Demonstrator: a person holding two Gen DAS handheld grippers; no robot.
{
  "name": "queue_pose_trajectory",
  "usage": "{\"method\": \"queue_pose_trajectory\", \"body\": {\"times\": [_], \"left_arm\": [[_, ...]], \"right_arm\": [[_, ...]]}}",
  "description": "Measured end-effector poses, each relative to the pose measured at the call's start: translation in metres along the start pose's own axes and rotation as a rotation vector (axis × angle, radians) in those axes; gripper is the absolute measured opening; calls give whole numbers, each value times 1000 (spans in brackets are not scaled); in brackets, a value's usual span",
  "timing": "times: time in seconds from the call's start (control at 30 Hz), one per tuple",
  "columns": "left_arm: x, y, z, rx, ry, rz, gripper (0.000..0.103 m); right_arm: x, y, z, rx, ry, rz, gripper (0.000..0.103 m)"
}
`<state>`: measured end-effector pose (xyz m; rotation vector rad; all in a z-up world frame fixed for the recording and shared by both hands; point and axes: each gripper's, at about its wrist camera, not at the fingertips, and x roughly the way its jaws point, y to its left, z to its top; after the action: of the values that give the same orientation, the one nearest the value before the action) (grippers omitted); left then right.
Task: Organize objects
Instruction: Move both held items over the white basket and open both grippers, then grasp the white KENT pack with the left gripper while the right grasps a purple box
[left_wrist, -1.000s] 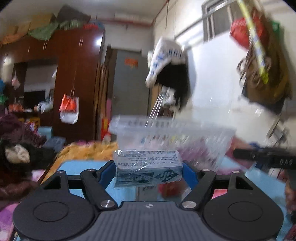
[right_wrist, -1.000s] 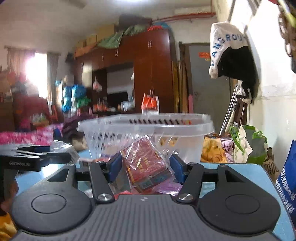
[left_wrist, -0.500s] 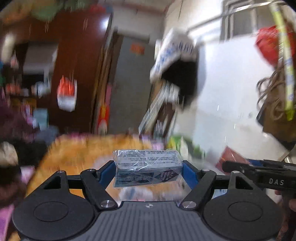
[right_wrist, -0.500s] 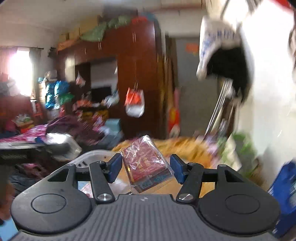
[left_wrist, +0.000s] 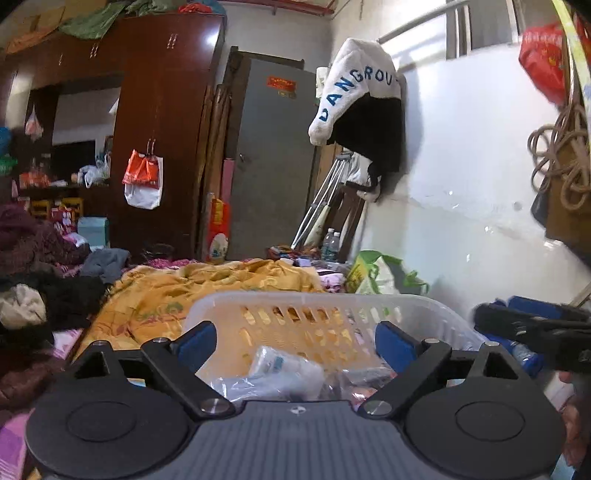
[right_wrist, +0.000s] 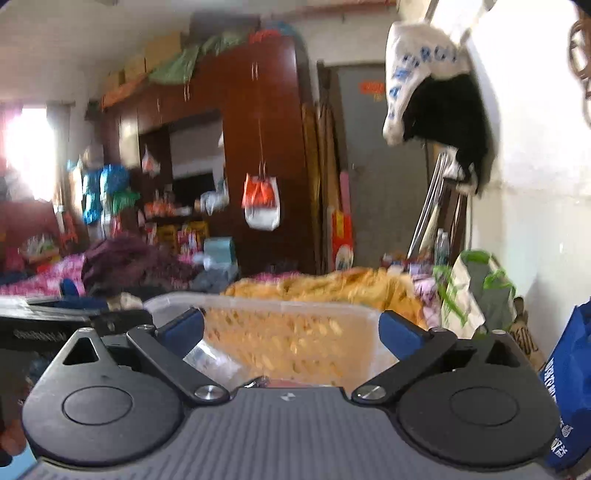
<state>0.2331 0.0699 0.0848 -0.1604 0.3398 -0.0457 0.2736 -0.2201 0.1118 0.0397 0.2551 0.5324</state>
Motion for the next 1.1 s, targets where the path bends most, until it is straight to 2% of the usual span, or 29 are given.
{"method": "queue_pose_trajectory", "body": {"times": [0.1, 0.17, 0.3, 0.4, 0.5, 0.6, 0.67, 0.83, 1.1], "left_arm": [[-42, 9, -19, -40, -72, -49, 95], [-64, 14, -39, -47, -97, -67, 101], [-73, 25, -73, -65, -33, -74, 102], [-60, 29, -87, -54, 17, -66, 102], [-44, 36, -94, -75, 69, -47, 101], [-34, 41, -99, -107, 102, -35, 101], [-33, 41, -106, -95, 111, -13, 100], [-29, 29, -107, -47, 116, 36, 100], [-14, 15, -106, 13, 151, 123, 100]], "right_arm": [[-35, -13, -20, 49, -13, 15, 103], [-44, -19, -41, 63, 35, 5, 103], [-32, -23, -80, 62, 211, -16, 103], [-21, -19, -96, 59, 271, -13, 103], [-15, -14, -104, 71, 286, -7, 101], [-15, -12, -107, 79, 287, -8, 93], [-14, -10, -104, 63, 283, -25, 83], [-17, -2, -106, 35, 295, -46, 72], [-16, 1, -107, 23, 305, -61, 70]]}}
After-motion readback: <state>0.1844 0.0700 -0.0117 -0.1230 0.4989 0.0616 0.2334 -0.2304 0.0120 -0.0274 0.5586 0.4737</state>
